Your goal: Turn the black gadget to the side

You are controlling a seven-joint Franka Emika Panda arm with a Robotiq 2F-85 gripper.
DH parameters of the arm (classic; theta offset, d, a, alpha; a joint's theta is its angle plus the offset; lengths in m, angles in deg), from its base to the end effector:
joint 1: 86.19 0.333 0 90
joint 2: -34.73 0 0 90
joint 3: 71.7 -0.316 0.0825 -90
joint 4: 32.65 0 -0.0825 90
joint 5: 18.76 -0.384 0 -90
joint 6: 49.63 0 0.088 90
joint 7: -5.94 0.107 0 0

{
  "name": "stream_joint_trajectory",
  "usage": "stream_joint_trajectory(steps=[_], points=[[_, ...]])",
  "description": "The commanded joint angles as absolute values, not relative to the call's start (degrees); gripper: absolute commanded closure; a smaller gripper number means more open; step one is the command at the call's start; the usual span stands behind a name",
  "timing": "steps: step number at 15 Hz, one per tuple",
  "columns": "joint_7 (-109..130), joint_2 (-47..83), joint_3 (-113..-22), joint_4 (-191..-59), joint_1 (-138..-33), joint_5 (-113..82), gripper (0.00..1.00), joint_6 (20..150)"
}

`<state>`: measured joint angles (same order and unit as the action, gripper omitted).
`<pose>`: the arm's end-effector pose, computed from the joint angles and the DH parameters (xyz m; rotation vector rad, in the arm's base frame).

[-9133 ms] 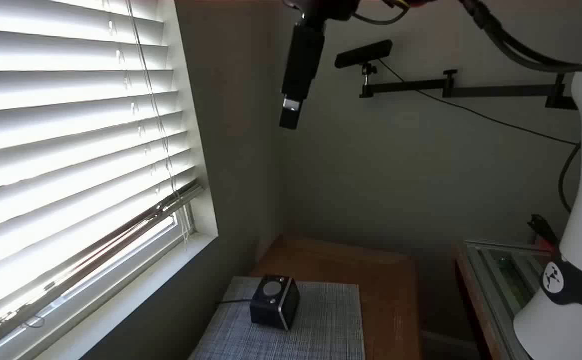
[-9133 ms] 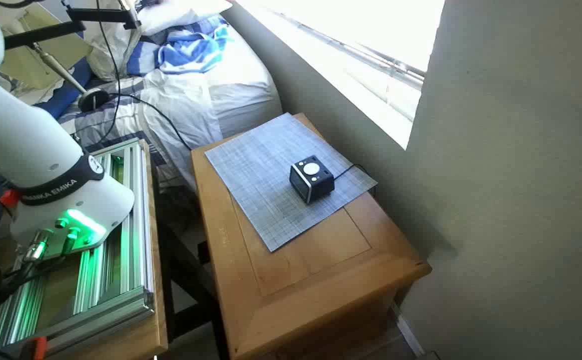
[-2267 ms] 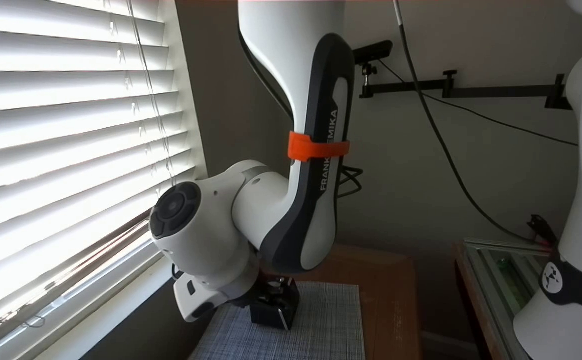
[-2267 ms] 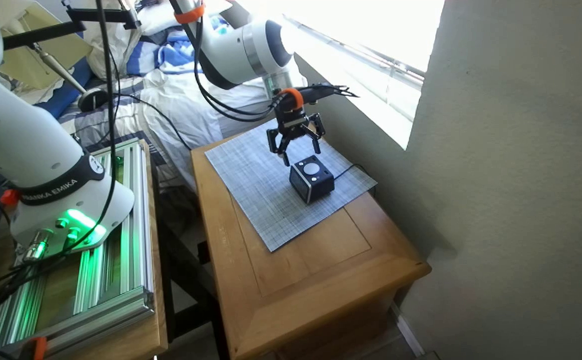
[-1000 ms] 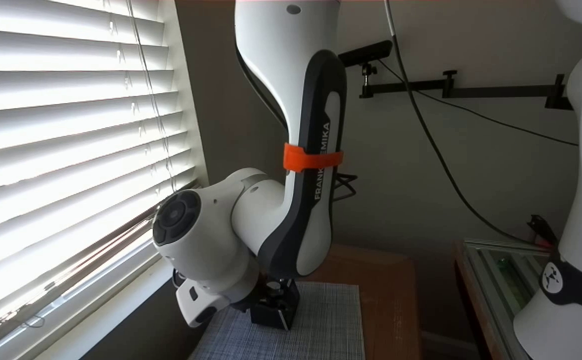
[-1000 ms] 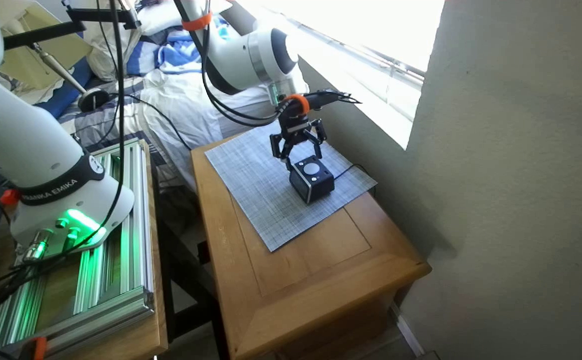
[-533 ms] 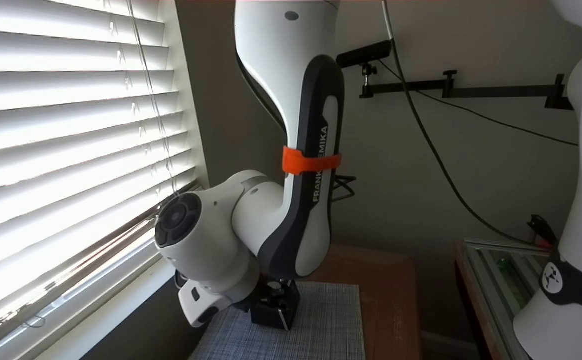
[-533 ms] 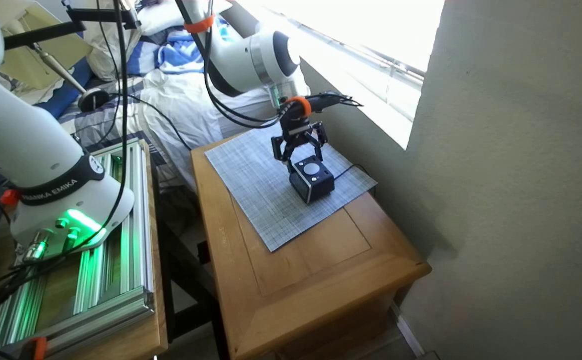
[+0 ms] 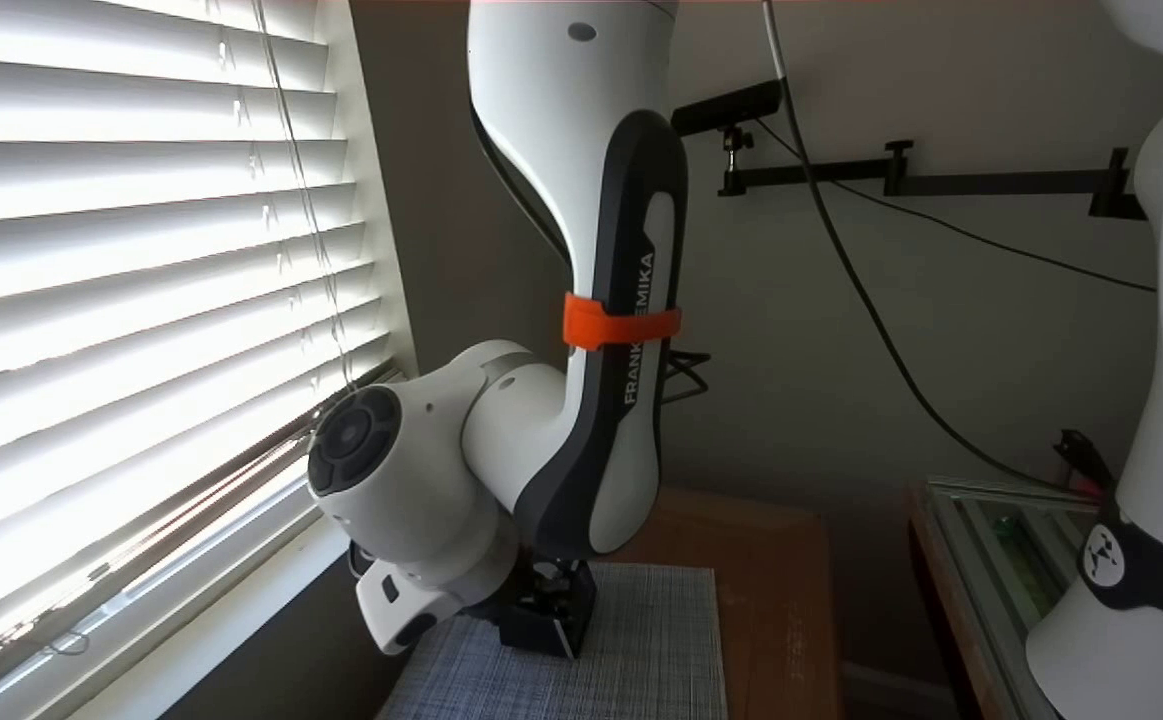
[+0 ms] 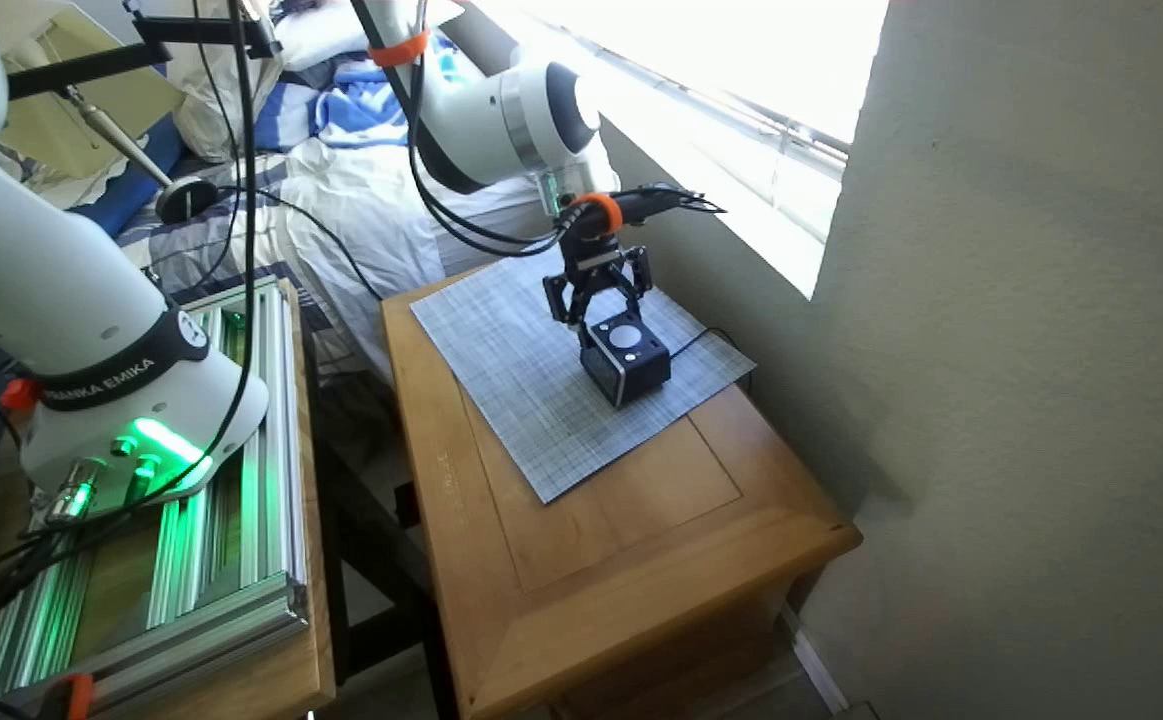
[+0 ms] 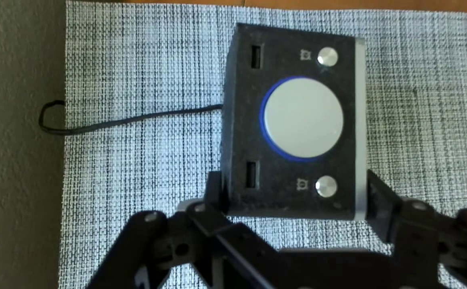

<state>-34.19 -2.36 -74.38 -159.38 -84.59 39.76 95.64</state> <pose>0.4848 0.0491 0.0592 1.8306 2.1127 -0.5449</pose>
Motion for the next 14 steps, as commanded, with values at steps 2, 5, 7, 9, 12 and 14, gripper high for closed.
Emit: stream_joint_trajectory(steps=[2,5,7,9,12,14], points=[[-35.66,-3.12,-74.79,-158.15,-85.49,40.40,0.42,94.90],[-35.93,-2.31,-74.91,-158.61,-85.97,40.06,0.42,95.28],[-36.53,-1.64,-75.19,-159.07,-86.67,39.48,0.42,95.76],[-37.32,-1.06,-75.60,-159.48,-87.74,38.60,0.42,96.36],[-39.05,-0.12,-76.27,-160.14,-89.70,36.72,0.42,97.55],[-40.35,0.33,-76.79,-160.39,-91.02,35.14,0.42,98.55]])
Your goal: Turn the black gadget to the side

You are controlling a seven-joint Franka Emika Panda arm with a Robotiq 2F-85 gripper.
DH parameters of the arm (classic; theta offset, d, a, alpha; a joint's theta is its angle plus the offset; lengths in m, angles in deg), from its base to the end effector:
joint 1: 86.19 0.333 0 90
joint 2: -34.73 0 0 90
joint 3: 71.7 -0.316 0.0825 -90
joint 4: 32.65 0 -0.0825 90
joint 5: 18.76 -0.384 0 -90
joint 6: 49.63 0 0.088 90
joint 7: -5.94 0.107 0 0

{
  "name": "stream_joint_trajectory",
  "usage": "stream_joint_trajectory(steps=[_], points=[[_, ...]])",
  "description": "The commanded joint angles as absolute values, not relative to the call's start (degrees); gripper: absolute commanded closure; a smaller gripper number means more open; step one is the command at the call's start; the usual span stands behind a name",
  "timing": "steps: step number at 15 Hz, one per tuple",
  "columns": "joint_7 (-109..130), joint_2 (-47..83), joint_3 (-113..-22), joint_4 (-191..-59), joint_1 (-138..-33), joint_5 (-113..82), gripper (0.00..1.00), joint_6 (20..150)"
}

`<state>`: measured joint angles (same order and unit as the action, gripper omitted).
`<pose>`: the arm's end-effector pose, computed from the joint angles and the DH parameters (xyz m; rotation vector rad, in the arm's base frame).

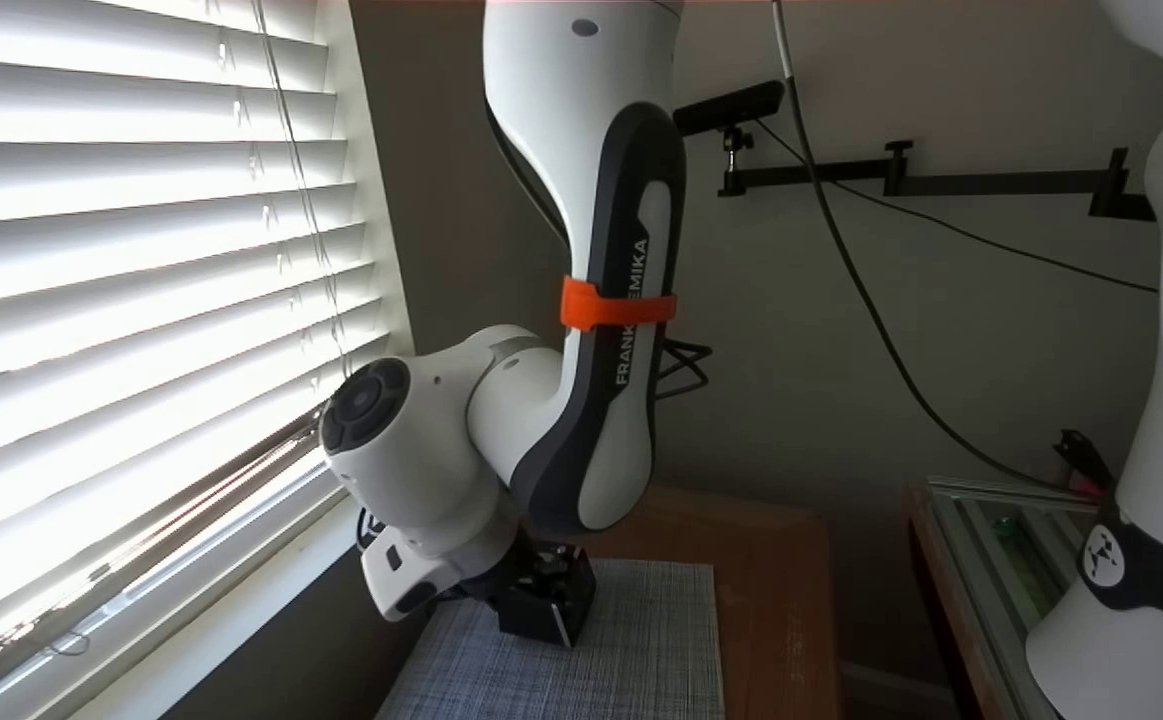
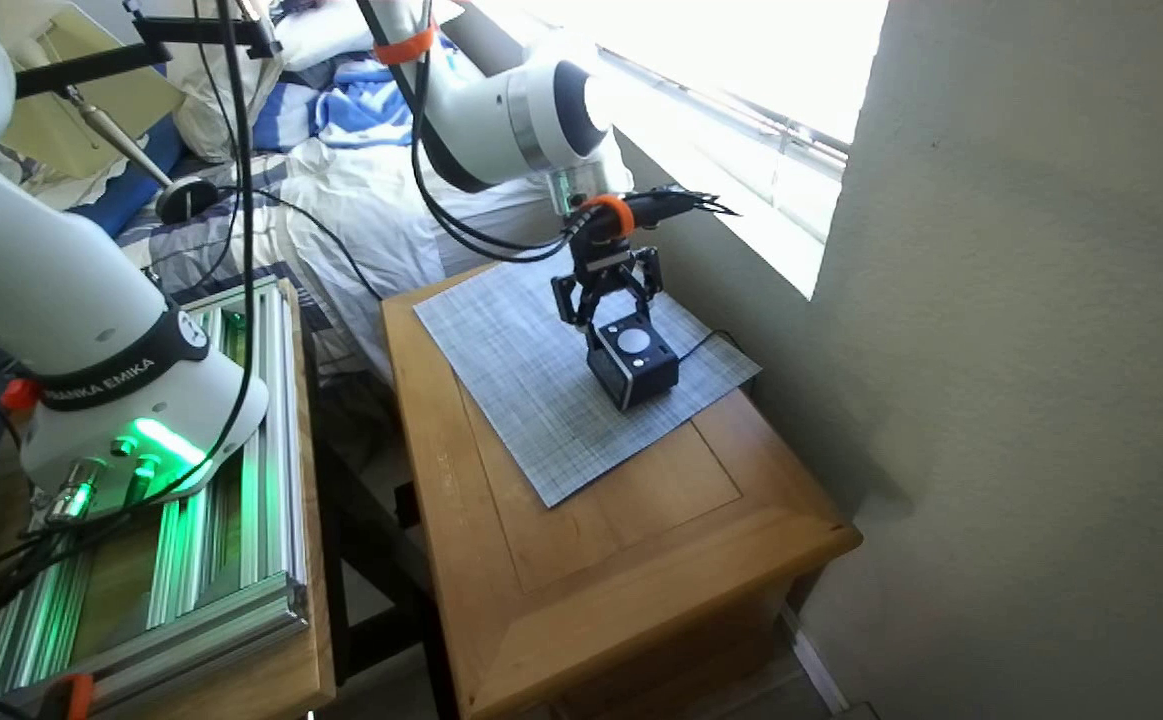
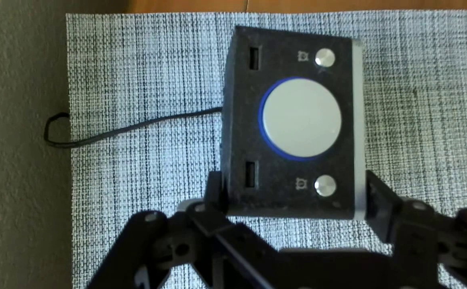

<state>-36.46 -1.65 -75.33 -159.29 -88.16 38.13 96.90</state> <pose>0.4925 0.0303 0.0669 1.8914 2.1035 -0.5106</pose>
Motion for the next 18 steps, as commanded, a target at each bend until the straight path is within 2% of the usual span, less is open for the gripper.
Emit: stream_joint_trajectory(steps=[1,18], points=[[-41.45,0.63,-77.27,-160.67,-91.93,34.01,0.42,99.41],[-59.69,7.21,-79.83,-165.41,-96.35,9.56,0.42,103.09]])
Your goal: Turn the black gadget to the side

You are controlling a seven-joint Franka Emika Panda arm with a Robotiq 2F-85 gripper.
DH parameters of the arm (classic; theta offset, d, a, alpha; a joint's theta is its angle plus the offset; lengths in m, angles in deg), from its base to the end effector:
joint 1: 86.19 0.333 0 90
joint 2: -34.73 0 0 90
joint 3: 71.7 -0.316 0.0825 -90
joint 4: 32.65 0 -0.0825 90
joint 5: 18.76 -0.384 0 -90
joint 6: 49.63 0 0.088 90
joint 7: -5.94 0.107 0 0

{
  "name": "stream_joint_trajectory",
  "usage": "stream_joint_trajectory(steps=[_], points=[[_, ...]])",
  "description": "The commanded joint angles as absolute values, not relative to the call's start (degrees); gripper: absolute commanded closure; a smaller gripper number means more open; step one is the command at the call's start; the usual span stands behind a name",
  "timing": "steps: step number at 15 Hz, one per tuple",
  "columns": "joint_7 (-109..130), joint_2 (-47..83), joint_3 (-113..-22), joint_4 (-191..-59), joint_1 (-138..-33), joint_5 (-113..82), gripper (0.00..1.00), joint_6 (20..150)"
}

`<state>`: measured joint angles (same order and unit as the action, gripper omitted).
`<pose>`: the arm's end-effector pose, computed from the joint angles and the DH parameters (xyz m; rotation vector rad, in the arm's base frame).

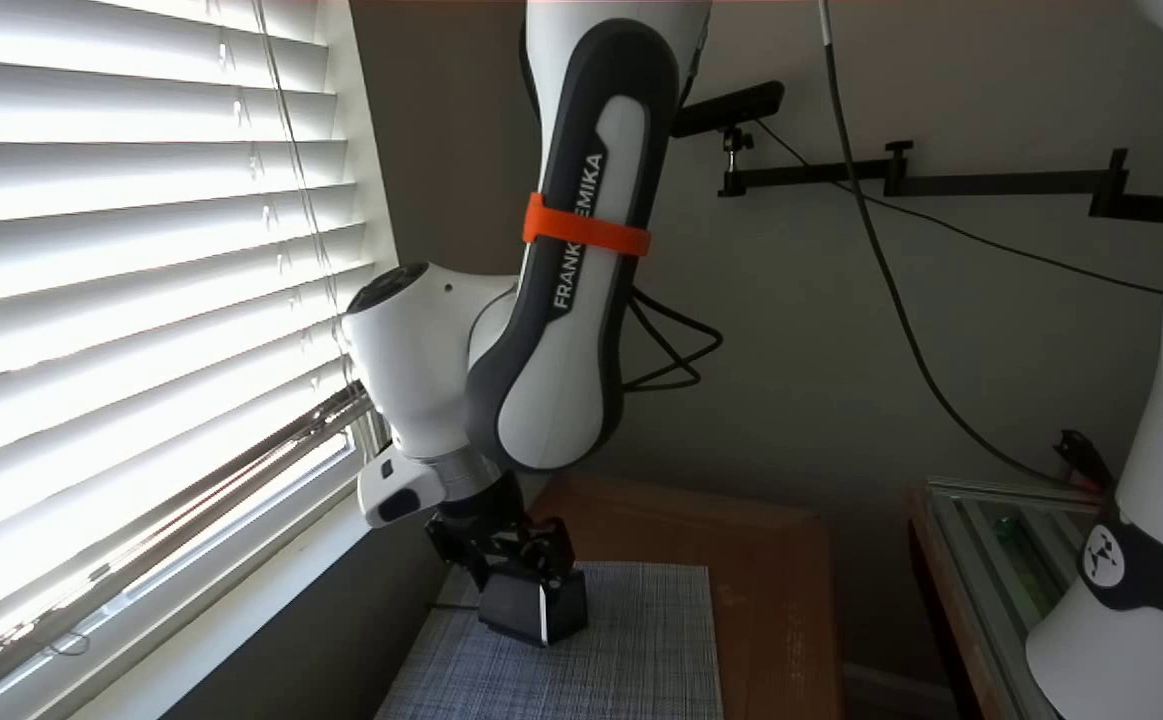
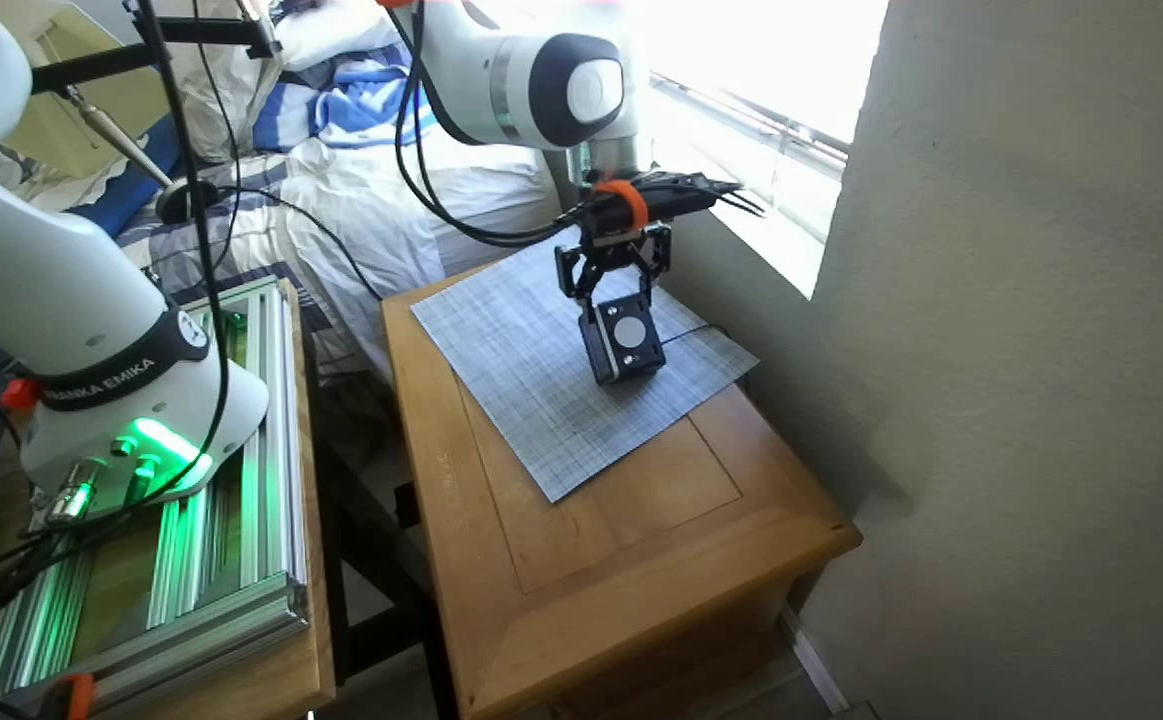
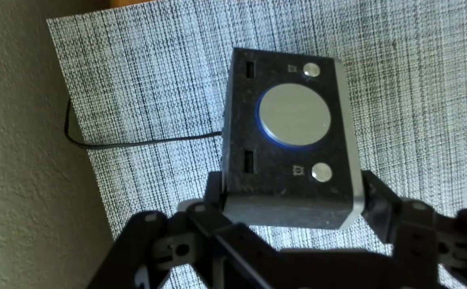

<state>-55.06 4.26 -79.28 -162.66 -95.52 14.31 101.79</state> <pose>0.5052 0.0046 0.1116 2.1809 2.1346 -0.3067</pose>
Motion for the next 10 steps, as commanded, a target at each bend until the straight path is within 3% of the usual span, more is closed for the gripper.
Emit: stream_joint_trajectory(steps=[1,10], points=[[-60.64,7.52,-79.67,-165.65,-96.20,8.26,0.42,103.05],[-64.72,7.46,-79.33,-166.54,-96.36,2.71,0.42,103.57]])
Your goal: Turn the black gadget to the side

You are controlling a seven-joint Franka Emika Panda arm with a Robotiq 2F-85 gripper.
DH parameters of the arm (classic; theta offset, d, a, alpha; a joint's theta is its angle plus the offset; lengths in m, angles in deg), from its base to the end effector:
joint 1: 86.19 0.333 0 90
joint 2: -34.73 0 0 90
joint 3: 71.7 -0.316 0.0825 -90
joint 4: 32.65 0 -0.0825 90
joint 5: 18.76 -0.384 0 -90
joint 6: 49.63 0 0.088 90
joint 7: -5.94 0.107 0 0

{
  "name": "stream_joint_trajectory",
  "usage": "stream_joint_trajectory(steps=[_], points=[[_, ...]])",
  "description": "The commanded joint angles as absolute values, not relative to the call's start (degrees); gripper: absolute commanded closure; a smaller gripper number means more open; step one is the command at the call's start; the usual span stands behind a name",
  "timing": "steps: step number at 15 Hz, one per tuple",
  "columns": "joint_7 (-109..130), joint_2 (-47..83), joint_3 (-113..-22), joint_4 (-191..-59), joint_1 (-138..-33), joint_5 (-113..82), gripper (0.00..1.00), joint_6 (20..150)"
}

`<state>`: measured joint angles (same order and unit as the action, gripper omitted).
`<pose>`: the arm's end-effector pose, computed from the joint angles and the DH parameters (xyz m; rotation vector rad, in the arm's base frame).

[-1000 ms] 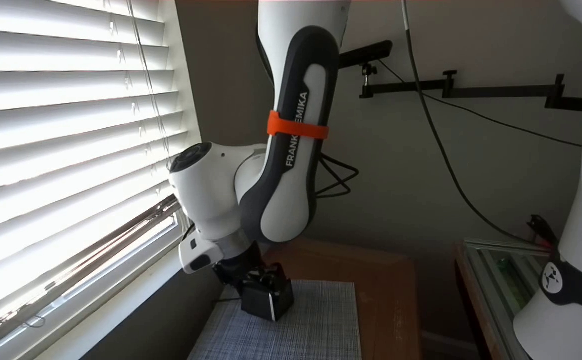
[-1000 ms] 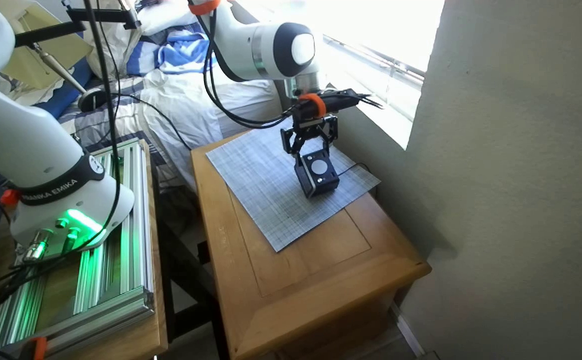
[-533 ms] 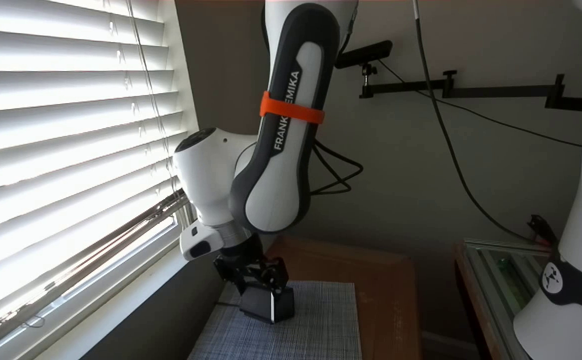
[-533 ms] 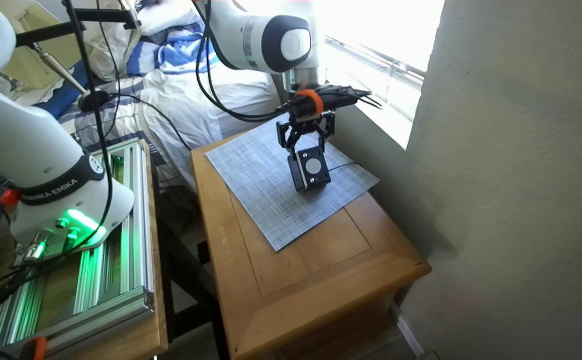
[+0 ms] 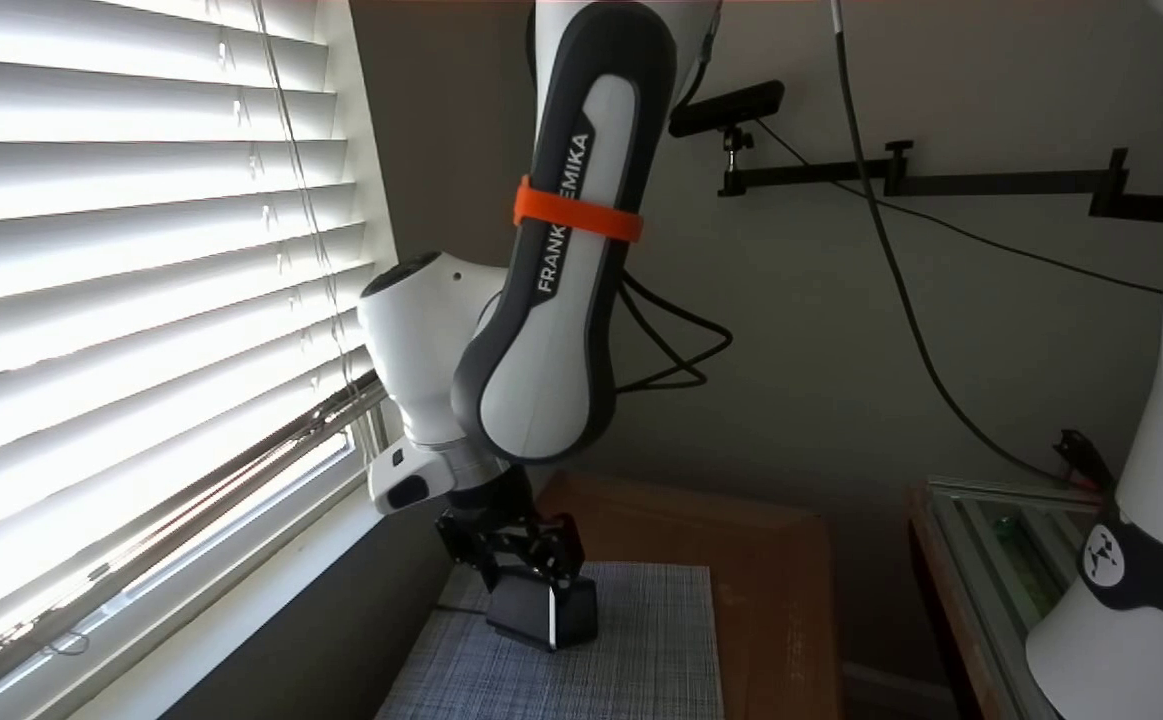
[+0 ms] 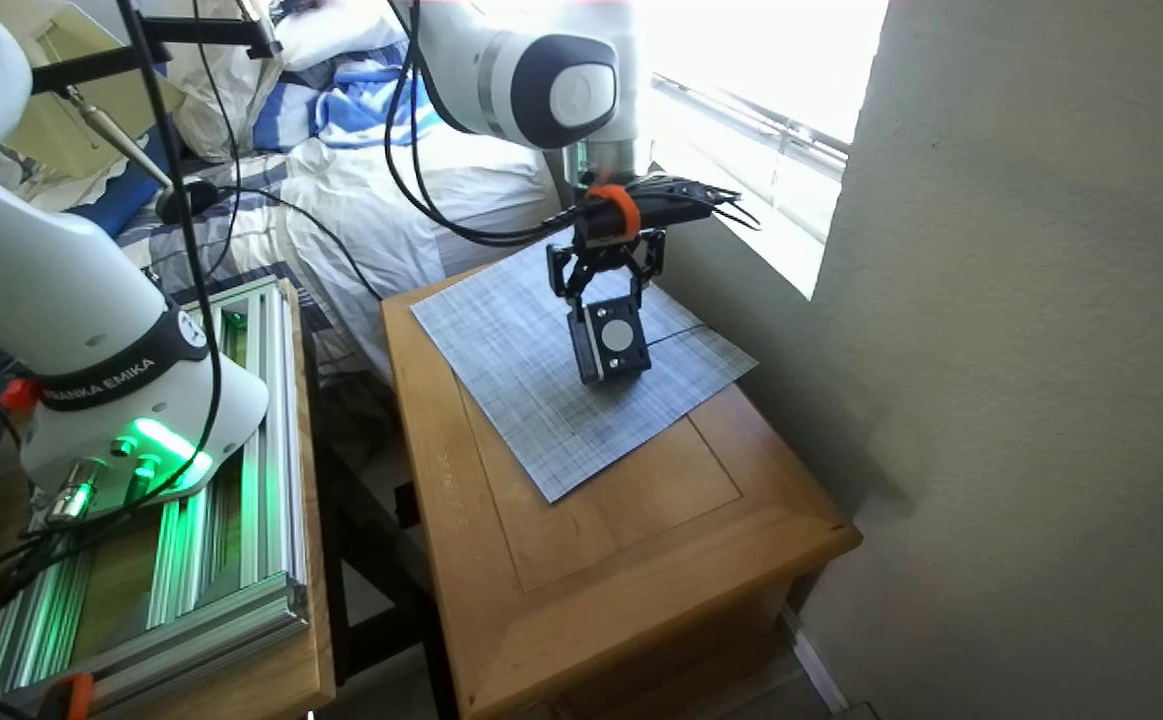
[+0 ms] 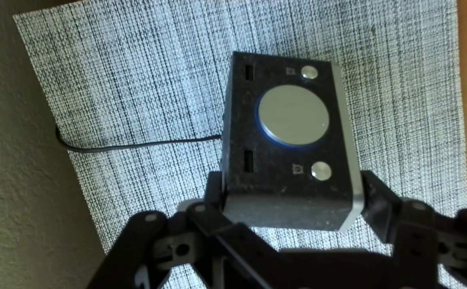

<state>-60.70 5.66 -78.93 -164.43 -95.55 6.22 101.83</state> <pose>0.4979 -0.0019 0.1155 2.2641 2.1402 -0.2890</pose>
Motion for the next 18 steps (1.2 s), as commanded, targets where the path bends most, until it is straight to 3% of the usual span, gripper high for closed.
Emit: stream_joint_trajectory(steps=[1,18], points=[[-65.63,7.80,-79.65,-166.88,-96.54,1.95,0.42,103.83],[-90.56,7.18,-90.68,-167.51,-104.14,-20.75,0.42,105.03]])
